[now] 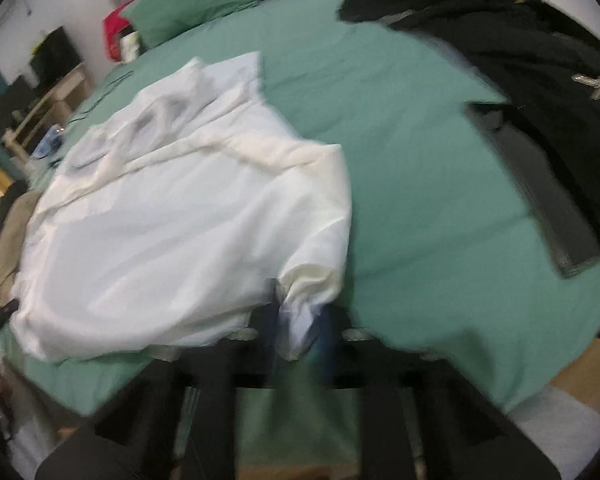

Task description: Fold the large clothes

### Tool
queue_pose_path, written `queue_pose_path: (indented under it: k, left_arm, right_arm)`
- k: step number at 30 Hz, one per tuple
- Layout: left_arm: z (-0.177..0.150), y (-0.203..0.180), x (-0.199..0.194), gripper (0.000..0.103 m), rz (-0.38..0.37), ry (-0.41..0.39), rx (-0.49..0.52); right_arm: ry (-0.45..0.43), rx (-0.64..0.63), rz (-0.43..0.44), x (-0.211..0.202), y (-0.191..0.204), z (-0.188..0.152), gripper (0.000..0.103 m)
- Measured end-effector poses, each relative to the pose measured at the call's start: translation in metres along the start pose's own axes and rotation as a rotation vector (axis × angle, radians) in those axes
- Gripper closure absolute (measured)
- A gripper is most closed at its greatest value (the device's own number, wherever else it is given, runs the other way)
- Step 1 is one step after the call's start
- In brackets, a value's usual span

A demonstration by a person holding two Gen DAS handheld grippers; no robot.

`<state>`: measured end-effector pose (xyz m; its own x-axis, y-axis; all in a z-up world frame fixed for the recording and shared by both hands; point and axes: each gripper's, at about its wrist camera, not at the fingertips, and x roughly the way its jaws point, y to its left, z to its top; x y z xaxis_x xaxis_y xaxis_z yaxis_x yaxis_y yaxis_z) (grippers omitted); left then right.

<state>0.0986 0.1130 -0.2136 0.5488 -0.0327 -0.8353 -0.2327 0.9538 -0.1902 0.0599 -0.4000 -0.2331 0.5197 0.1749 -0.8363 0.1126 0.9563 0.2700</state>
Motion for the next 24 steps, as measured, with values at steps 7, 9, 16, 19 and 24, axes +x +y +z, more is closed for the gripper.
queue_pose_path:
  k: [7, 9, 16, 19, 24]
  left_arm:
    - [-0.001, 0.015, -0.052, 0.099, 0.004, -0.130, -0.041]
    - [-0.003, 0.018, -0.061, 0.099, 0.006, -0.152, -0.042]
    - [-0.006, 0.012, -0.102, 0.099, -0.027, -0.250, -0.024]
    - [-0.009, 0.006, -0.119, 0.100, -0.040, -0.281, -0.010]
    - [-0.007, 0.006, -0.138, 0.100, -0.059, -0.318, -0.032]
  right_arm:
    - [-0.134, 0.103, 0.040, -0.039, -0.015, -0.003, 0.098]
    - [-0.165, 0.131, 0.047, -0.051, -0.018, -0.006, 0.098]
    - [-0.254, 0.086, 0.025, -0.097, -0.013, -0.015, 0.098]
    - [-0.282, 0.064, 0.017, -0.113, -0.015, -0.018, 0.098]
    - [-0.299, 0.047, 0.025, -0.129, -0.017, -0.023, 0.099]
